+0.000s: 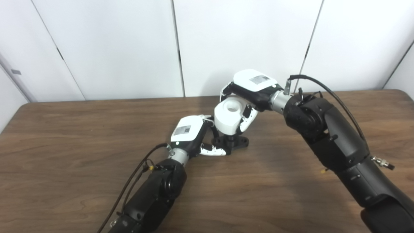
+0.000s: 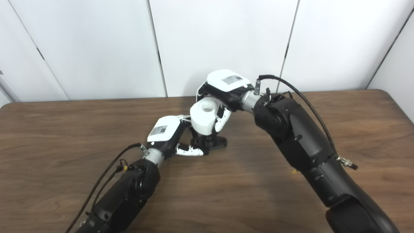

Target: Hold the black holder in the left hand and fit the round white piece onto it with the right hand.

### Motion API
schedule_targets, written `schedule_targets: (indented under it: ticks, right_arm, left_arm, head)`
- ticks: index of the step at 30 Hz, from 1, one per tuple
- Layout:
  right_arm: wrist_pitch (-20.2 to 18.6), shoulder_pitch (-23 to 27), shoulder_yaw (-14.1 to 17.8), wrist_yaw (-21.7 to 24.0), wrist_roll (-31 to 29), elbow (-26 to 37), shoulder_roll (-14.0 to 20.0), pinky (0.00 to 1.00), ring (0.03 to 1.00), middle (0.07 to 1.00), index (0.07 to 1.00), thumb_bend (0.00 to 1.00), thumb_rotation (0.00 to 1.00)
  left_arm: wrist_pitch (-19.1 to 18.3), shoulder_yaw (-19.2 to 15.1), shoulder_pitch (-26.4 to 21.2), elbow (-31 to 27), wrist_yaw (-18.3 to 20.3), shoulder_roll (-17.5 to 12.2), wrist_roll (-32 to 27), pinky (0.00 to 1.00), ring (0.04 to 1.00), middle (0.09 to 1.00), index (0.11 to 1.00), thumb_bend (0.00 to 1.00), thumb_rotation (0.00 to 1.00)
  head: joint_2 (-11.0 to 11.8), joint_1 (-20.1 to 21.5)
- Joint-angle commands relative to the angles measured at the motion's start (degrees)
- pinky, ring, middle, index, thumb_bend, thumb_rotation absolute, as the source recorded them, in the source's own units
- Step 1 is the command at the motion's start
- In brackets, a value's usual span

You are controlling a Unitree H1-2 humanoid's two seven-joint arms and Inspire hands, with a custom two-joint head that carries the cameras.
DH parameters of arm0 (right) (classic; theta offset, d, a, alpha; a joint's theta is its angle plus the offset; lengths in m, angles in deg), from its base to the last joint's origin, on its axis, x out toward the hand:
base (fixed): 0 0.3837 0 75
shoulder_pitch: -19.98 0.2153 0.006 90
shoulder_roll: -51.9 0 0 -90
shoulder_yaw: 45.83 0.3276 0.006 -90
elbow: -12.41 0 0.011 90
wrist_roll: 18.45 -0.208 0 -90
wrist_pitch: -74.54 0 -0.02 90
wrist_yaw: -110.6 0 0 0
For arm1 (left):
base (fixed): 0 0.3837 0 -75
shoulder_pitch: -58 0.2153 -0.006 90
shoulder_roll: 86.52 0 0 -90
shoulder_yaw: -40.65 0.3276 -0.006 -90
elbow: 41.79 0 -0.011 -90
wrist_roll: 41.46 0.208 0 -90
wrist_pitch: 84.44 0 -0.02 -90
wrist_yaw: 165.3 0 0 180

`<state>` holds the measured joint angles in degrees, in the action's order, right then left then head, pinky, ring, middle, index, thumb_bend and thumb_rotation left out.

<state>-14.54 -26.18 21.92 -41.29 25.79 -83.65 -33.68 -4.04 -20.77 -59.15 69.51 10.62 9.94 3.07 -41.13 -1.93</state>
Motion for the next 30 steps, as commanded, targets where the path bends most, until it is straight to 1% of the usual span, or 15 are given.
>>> schedule_targets:
  ticks: [1,6,11,19,24,27,30]
  right_arm:
    - [0.6,3.6,1.6,-2.7,-0.5,2.3,0.2,0.67,0.756,0.72,0.483,0.52,0.13]
    - [0.0,3.6,1.7,-2.7,0.4,2.8,0.2,0.66,0.76,0.727,0.483,0.52,0.13]
    - [0.1,3.4,1.8,-2.8,0.7,3.0,0.4,0.67,0.754,0.722,0.483,0.52,0.13]
    - [-0.1,2.7,0.7,-0.7,1.1,2.7,1.3,0.69,0.767,0.733,0.483,0.52,0.13]
    - [0.5,2.1,0.1,-1.2,1.5,1.9,1.4,0.69,0.76,0.725,0.482,0.52,0.13]
    - [0.1,2.0,-0.1,-0.3,1.3,1.7,1.3,0.68,0.764,0.729,0.482,0.52,0.13]
    - [0.1,1.8,-0.3,-0.2,1.5,1.4,1.2,0.68,0.766,0.731,0.482,0.52,0.13]
  left_arm:
    - [-2.5,1.6,5.8,6.0,7.7,-2.0,-1.7,0.73,0.881,0.848,0.48,0.52,0.08]
    - [-2.6,1.5,5.7,6.1,7.9,-1.9,-1.8,0.74,0.884,0.853,0.48,0.52,0.08]
    - [-2.6,1.7,5.7,6.2,7.9,-1.9,-1.6,0.74,0.878,0.854,0.48,0.52,0.08]
    - [-2.7,1.7,5.6,6.2,8.0,-1.9,-1.6,0.74,0.88,0.853,0.48,0.52,0.08]
    - [-3.0,1.7,5.8,5.5,8.1,-2.0,-1.5,0.74,0.887,0.851,0.481,0.52,0.08]
    - [-2.7,1.7,5.8,5.6,7.9,-2.1,-1.5,0.74,0.884,0.847,0.48,0.52,0.08]
    - [-3.1,1.6,5.8,5.4,8.2,-1.9,-1.6,0.75,0.887,0.849,0.48,0.52,0.08]
  head:
    - [-0.1,-0.1]
    - [-0.1,-0.1]
    - [-0.1,-0.1]
    - [-0.2,-0.1]
    - [-0.5,-0.2]
    - [-0.5,-0.2]
    - [-0.6,-0.3]
